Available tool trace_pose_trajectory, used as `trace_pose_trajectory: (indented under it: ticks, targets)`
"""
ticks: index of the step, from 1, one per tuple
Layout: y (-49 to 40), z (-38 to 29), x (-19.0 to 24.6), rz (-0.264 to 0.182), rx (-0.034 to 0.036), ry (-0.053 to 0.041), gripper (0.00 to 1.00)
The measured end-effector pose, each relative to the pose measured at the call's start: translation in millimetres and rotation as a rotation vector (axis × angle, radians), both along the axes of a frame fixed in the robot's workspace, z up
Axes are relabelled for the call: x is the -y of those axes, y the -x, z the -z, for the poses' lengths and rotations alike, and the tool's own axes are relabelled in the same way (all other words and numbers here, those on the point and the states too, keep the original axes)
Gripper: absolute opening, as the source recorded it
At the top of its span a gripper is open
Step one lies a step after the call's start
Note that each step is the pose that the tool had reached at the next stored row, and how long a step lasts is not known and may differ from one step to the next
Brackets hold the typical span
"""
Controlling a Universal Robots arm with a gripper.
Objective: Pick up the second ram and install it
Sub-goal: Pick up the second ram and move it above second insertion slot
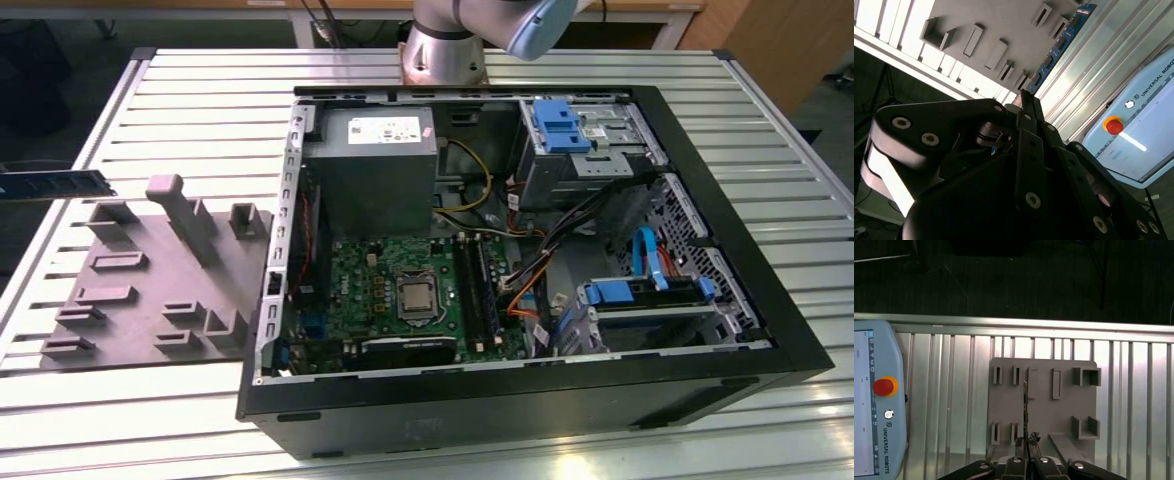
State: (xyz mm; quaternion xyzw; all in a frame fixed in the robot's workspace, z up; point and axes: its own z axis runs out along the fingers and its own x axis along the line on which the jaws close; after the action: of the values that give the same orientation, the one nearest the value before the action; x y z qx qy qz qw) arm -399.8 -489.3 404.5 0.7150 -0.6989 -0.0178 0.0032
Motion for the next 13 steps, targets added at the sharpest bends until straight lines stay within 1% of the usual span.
trace_pose_trajectory:
  ticks: [13]
  targets:
    - [-7.0,0.0,0.0,0.000,0.0000,0.0001,0.12]
